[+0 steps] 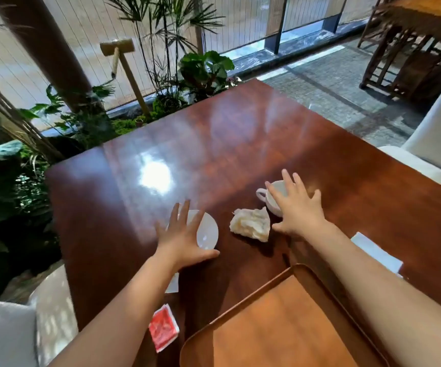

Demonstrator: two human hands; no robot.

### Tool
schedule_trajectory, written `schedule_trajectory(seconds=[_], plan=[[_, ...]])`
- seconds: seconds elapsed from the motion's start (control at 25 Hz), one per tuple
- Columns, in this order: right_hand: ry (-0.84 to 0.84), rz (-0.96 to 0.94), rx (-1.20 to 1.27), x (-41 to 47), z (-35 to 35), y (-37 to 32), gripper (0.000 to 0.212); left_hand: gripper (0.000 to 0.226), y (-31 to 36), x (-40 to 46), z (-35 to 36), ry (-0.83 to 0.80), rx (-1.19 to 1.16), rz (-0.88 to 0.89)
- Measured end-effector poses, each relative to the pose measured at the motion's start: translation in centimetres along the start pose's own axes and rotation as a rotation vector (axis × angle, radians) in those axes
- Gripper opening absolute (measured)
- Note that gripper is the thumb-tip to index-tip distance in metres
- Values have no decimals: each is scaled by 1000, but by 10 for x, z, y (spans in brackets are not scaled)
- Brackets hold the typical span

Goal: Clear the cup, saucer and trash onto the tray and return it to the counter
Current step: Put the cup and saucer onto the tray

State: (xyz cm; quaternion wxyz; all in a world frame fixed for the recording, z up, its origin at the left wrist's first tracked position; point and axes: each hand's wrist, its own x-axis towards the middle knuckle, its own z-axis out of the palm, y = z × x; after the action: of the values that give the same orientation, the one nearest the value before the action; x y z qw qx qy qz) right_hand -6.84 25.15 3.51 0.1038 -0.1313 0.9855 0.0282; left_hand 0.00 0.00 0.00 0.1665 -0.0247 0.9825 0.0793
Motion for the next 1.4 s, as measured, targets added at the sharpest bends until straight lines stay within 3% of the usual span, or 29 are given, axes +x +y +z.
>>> schedule_trajectory(seconds=[0.24,0.36,0.68,0.92,1.16,1.4], plan=[[-270,-40,-28,35,-1,16,106,121,-18,19,13,-226,51,-55],[-311,-75,-6,45,-2,24,100,120,-23,24,23,-202,34,-21],[-236,-114,222,51,3,36,80,126,-31,38,17,-165,-5,6],[-155,-37,223,37,5,34,79,122,-17,44,15,-143,84,8],[-82,106,259,23,14,34,79,116,-19,35,26,-46,-55,-13],[-48,213,460,4,13,47,75,112,-7,7,2,66,-212,-8]])
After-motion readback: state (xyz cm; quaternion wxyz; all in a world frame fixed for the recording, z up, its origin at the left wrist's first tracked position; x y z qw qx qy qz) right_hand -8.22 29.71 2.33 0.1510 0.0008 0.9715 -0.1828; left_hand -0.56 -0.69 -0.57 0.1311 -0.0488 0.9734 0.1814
